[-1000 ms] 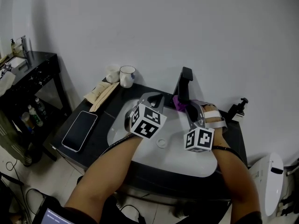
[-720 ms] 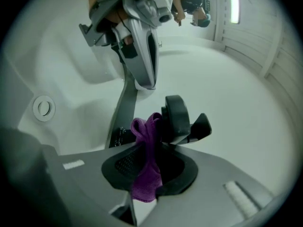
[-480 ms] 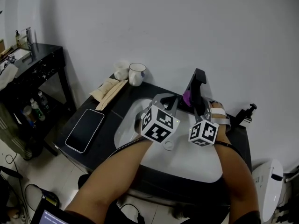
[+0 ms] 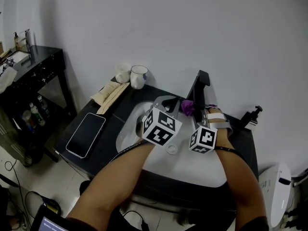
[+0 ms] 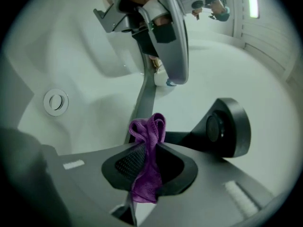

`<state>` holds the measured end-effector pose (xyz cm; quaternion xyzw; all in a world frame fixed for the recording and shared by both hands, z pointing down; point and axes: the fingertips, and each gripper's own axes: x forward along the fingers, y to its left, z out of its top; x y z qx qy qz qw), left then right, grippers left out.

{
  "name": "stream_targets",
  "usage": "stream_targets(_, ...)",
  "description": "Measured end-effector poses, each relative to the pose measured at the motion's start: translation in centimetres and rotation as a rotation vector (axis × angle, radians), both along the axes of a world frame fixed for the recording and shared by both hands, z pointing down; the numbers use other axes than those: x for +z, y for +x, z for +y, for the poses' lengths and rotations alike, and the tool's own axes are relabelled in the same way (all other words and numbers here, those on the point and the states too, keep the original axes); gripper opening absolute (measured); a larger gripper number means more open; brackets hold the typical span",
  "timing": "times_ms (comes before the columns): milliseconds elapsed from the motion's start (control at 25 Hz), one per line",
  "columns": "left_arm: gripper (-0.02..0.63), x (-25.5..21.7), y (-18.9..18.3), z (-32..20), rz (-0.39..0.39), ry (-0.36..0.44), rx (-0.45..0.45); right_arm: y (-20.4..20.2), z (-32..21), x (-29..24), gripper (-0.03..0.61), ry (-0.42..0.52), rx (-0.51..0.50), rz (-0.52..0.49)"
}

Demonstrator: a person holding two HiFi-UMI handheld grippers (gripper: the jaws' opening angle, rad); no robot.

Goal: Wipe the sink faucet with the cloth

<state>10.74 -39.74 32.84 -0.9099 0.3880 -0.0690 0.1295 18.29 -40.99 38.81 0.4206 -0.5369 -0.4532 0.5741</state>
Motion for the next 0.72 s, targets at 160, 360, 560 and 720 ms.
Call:
stream_targets(160,0.017,0.2,-0.3,-0.3,-0.006,-0.002,-0.009,-0.4,1.0,0.7,0.071,-0.022,-0.030,0.082)
stream_targets(360,0.017,0.4,-0.6,-0.5,-0.013,-0.007,-0.026,1.8,2.4,-1.0,0.071,-0.009,-0.013,0.077)
stream_targets(560,0.017,0.5,-0.8,-0.5,-0.021,-0.011,-0.034,5.9,2.0,-5.7,0.071,0.057,0.069,0.054)
stream_targets(720,0.017,0.6,-0.8,-0.6,-0.018,-0.017,-0.034,7.9,0.5,-10.6,0.071,0.127,0.126,0.027)
